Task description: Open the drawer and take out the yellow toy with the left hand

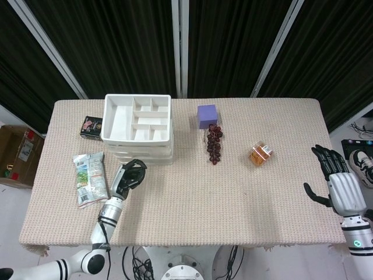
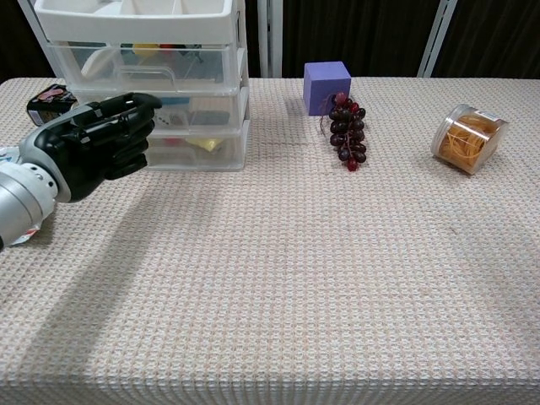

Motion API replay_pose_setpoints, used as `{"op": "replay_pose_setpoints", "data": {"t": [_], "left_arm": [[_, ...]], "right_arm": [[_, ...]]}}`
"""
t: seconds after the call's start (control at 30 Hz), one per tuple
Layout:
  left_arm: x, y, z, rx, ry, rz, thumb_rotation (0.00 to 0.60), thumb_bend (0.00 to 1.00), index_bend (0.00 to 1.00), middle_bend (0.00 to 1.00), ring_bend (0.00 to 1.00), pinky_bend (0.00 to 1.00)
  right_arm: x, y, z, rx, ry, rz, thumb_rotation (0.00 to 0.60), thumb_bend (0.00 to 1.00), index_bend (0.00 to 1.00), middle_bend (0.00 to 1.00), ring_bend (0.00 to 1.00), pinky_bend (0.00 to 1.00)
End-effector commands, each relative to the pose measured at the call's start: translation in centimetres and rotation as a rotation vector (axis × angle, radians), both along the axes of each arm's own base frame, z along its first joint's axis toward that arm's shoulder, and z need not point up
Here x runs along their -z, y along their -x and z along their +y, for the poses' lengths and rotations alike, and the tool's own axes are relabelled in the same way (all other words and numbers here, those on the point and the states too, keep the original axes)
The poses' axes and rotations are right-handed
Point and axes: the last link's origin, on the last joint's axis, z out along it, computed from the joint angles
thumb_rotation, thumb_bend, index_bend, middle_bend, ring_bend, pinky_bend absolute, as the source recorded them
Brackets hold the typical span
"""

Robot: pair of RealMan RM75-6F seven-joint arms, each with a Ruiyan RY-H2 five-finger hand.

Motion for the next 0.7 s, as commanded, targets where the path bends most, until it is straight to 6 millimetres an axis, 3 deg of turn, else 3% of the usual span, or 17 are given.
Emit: {"op": "replay_pose_setpoints", "data": {"t": [0.03, 0.17, 0.33, 0.5, 0.7], "left_arm": [[-0.1, 0.1, -0.6, 0.004, -0.016, 0.014, 0.600, 0.47, 0.51, 0.81, 0.91, 1.00], [-0.9, 0.7, -1.1, 0.020, -0.088, 0.097, 0.600, 0.46, 0.45, 0.81, 0.91, 1.00], [-3.9, 1.9, -1.2, 0.081, -0.297, 0.417, 0.600, 0.46, 0.42, 0.80, 0.90, 1.00], [-6.8, 1.8, -0.1, 0.153, -0.436, 0.707, 0.600, 0.45, 0.38, 0.79, 0.91, 1.00], [-8.1, 1.0, 1.2, 0.218, -0.494, 0.900, 0.600, 0.42, 0.33, 0.78, 0.91, 1.00]], "right_arm": [[0.0, -0.1, 0.0, -0.002, 0.000, 0.000, 0.600, 0.29, 0.00, 0.03, 0.00, 0.00], [0.0, -0.2, 0.1, -0.005, 0.000, 0.003, 0.600, 0.29, 0.00, 0.03, 0.00, 0.00], [-0.4, -0.2, 0.3, -0.008, 0.013, 0.010, 0.600, 0.29, 0.00, 0.03, 0.00, 0.00], [-0.5, -0.2, 0.4, -0.011, 0.014, 0.008, 0.600, 0.29, 0.00, 0.03, 0.00, 0.00], [-0.5, 0.0, 0.5, -0.009, 0.014, 0.004, 0.600, 0.29, 0.00, 0.03, 0.00, 0.00]]}}
